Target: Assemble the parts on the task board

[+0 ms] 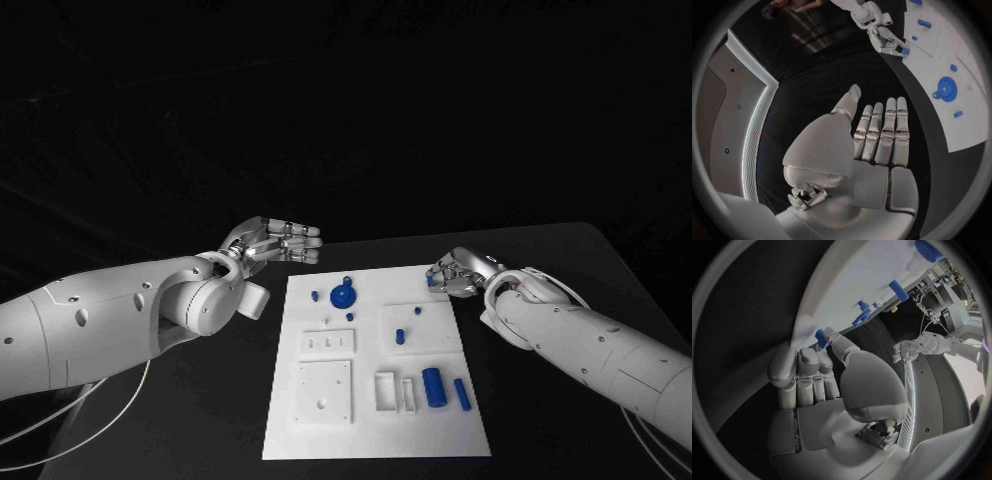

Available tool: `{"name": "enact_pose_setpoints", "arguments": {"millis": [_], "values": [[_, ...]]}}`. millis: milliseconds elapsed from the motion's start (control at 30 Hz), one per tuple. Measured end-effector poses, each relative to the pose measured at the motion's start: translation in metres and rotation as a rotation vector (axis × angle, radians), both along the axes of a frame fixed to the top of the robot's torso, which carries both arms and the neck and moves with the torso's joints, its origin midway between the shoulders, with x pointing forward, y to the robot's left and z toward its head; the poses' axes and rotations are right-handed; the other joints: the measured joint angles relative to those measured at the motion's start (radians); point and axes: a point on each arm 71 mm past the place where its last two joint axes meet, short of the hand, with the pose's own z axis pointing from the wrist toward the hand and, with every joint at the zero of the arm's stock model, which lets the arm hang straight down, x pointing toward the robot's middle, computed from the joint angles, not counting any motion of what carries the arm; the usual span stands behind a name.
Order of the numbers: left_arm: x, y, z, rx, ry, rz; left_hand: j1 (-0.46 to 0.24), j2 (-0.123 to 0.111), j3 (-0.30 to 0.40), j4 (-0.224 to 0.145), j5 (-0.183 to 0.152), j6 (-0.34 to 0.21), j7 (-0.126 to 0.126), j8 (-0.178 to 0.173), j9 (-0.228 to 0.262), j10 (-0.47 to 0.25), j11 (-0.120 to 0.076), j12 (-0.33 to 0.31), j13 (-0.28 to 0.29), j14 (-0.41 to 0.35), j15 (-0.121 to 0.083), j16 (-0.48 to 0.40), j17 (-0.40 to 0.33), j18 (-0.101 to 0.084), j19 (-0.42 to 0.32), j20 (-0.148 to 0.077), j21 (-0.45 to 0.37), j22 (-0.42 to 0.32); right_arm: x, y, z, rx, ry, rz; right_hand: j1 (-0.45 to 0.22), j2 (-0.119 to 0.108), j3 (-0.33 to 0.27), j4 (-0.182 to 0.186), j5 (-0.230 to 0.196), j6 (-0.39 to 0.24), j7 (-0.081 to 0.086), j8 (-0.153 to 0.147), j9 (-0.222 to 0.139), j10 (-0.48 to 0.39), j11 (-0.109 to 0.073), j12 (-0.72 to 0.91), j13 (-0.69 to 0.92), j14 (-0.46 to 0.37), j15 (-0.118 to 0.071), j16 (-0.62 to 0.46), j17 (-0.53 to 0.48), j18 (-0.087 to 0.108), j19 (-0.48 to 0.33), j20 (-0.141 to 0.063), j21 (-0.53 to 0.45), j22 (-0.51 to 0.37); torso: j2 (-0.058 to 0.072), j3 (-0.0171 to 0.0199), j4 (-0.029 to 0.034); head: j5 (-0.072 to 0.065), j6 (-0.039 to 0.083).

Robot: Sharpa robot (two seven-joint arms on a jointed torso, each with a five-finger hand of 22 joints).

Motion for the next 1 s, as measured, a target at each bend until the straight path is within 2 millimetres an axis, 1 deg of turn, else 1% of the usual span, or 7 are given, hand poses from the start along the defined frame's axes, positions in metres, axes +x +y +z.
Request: {"name": "enact_pose_setpoints", "arguments": {"millis": [133, 300, 367, 433, 533, 667, 1000], "values": [[-0.001, 0.0, 0.0, 0.004, 0.003, -0.003, -0.007, 0.007, 0.0, 0.0, 0.0, 0.0, 0.0, 0.0, 0.0, 0.051, -0.016, 0.0, 0.0, 0.073, -0.03, 0.042, 0.007, 0.0, 0.049, -0.026, 0.032, 0.014, -0.003, 0.009, 0.01, 0.009, -0.033, 0.018, 0.0, 0.0, 0.015, 0.007, 0.0, 0.0, 0.0, -0.003, 0.0, 0.0, 0.0, 0.0, 0.0, 0.0, 0.0, 0.0, 0.004, 0.0, 0.0, 0.0, 0.004, 0.0, -0.002, -0.0007, -0.0037, 0.002, 0.003], [0.0, 0.001, 0.0, 0.021, 0.014, -0.002, -0.035, 0.02, -0.015, 0.025, -0.001, 0.0, -0.007, 0.0, 0.001, 0.135, -0.052, 0.0, 0.0, 0.217, -0.092, 0.158, 0.052, -0.015, 0.142, -0.09, 0.121, 0.06, -0.009, 0.027, 0.032, 0.024, -0.085, 0.059, -0.008, -0.009, 0.023, 0.015, -0.02, 0.0, 0.0, 0.001, 0.0, 0.0, 0.0, 0.0, 0.0, 0.0, 0.0, 0.0, 0.006, 0.0, 0.0, 0.0, 0.004, 0.0, -0.007, -0.0044, -0.0163, 0.01, 0.006], [0.002, -0.001, -0.001, 0.032, 0.022, -0.003, -0.048, 0.022, -0.023, 0.035, -0.006, 0.005, -0.013, 0.0, 0.001, 0.18, -0.068, 0.0, 0.001, 0.248, -0.112, 0.226, 0.091, -0.017, 0.168, -0.115, 0.165, 0.086, -0.012, 0.032, 0.039, 0.027, -0.098, 0.072, -0.008, -0.009, 0.023, 0.016, -0.025, 0.0, 0.0, 0.001, 0.0, 0.0, 0.0, 0.0, 0.0, 0.0, 0.0, 0.0, 0.007, 0.0, 0.0, 0.0, 0.004, 0.0, -0.01, -0.008, -0.0224, 0.014, 0.006], [0.005, -0.006, -0.002, 0.049, 0.035, -0.006, -0.053, 0.024, -0.028, 0.053, -0.011, 0.015, -0.022, 0.0, 0.001, 0.232, -0.085, 0.0, 0.002, 0.251, -0.133, 0.351, 0.172, -0.041, 0.18, -0.142, 0.238, 0.134, -0.015, 0.039, 0.046, 0.029, -0.109, 0.088, -0.008, -0.009, 0.018, 0.027, -0.032, 0.0, 0.0, 0.001, 0.0, 0.004, -0.004, 0.0, 0.001, 0.0, 0.0, 0.004, 0.008, 0.0, 0.0, 0.0, 0.004, 0.0, -0.015, -0.0119, -0.027, 0.017, 0.006], [0.008, -0.013, -0.005, 0.076, 0.061, -0.013, -0.069, 0.029, -0.04, 0.083, -0.018, 0.036, -0.042, 0.0, 0.002, 0.299, -0.112, 0.0, 0.004, 0.249, -0.164, 0.517, 0.276, -0.041, 0.183, -0.17, 0.34, 0.202, -0.021, 0.052, 0.054, 0.031, -0.119, 0.113, -0.008, -0.009, 0.017, 0.032, -0.036, -0.001, 0.0, 0.001, 0.0, 0.004, -0.004, 0.0, 0.002, 0.0, 0.0, 0.004, 0.008, 0.0, 0.0, 0.0, 0.004, 0.0, -0.023, -0.0185, -0.0339, 0.023, 0.003], [0.011, -0.021, -0.009, 0.119, 0.1, -0.02, -0.08, 0.029, -0.054, 0.125, -0.02, 0.061, -0.05, 0.0, 0.002, 0.342, -0.126, 0.0, 0.006, 0.205, -0.171, 0.674, 0.365, -0.041, 0.14, -0.187, 0.469, 0.298, -0.028, 0.068, 0.06, 0.027, -0.124, 0.14, -0.012, -0.012, 0.019, 0.037, -0.035, -0.001, 0.0, 0.001, 0.0, 0.004, -0.004, 0.0, 0.002, 0.0, 0.0, 0.004, 0.008, 0.0, 0.0, 0.0, 0.004, 0.0, -0.032, -0.0264, -0.04, 0.033, -0.003], [0.012, -0.041, -0.02, 0.226, 0.187, -0.06, -0.107, 0.03, -0.067, 0.179, -0.035, 0.127, -0.069, 0.0, 0.004, 0.372, -0.133, 0.0, 0.006, 0.202, -0.174, 0.629, 0.317, -0.04, 0.097, -0.18, 0.491, 0.325, -0.047, 0.098, 0.06, -0.013, -0.119, 0.193, -0.004, -0.023, 0.029, 0.04, -0.008, -0.002, 0.001, 0.0, 0.0, 0.004, -0.004, 0.0, 0.003, 0.0, 0.0, 0.004, 0.008, 0.0, 0.0, 0.0, 0.004, 0.0, -0.044, -0.0371, -0.0453, 0.052, -0.02]]}}
